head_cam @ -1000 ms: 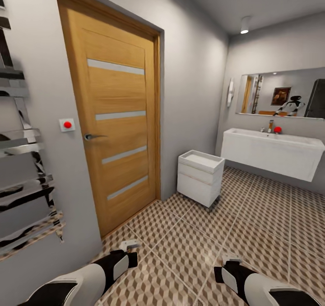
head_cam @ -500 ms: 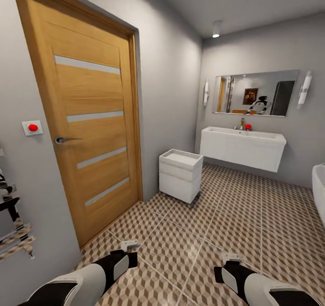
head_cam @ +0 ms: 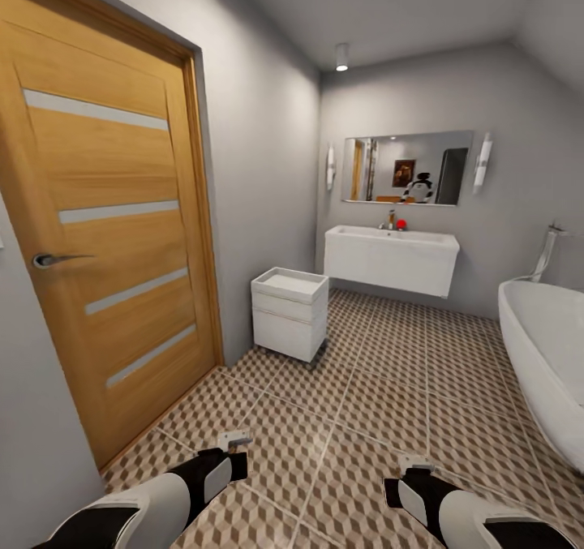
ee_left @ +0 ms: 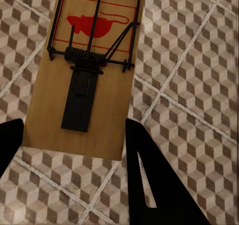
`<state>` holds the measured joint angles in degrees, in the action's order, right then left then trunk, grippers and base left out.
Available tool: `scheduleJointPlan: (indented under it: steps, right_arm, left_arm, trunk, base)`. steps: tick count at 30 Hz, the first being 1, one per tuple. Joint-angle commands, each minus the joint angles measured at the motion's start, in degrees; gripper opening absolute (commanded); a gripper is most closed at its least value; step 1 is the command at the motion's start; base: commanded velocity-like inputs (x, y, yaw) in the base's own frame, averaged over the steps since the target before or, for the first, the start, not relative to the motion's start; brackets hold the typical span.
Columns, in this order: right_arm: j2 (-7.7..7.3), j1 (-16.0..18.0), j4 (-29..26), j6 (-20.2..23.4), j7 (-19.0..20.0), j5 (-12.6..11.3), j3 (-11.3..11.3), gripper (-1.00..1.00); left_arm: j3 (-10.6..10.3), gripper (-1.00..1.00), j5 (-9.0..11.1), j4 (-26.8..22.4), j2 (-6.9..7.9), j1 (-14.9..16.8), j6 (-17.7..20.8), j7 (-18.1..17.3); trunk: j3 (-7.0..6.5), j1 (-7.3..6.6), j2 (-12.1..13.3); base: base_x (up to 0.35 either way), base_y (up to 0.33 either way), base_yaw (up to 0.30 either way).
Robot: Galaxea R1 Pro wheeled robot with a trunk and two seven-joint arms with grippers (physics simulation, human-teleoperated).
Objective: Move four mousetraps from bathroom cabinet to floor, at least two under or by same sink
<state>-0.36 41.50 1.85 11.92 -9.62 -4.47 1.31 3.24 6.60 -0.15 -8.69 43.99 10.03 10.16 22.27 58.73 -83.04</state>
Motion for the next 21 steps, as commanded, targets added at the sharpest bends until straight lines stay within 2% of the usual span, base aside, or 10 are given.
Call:
scheduleJointPlan:
  steps: [1,15,21]
  right_arm:
    - [0.01,0.1,0.1,0.0,-0.2,-0.5,0.2,-1.00]
    - [0.01,0.1,0.1,0.0,-0.2,-0.5,0.2,-1.00]
    - [0.09,0.1,0.1,0.1,-0.2,-0.5,0.2,-1.00]
  left_arm:
    - [0.3,-1.00,0.3,0.0,-0.01,0.0,0.2,0.2]
    - [0.3,-1.00,0.3,0.0,-0.01,0.0,0.2,0.2]
    - [0.3,-1.00,0.2,0.0,0.09,0.0,0.3,0.2]
  trunk:
    - [0.07,0.00,0.0]
    - [0.07,0.00,0.0]
    - [0.07,0.00,0.0]
  base:
    - [0.000,0.000,-0.299]
    - [0.003,0.000,-0.299]
    - [0.216,0.000,-0.265]
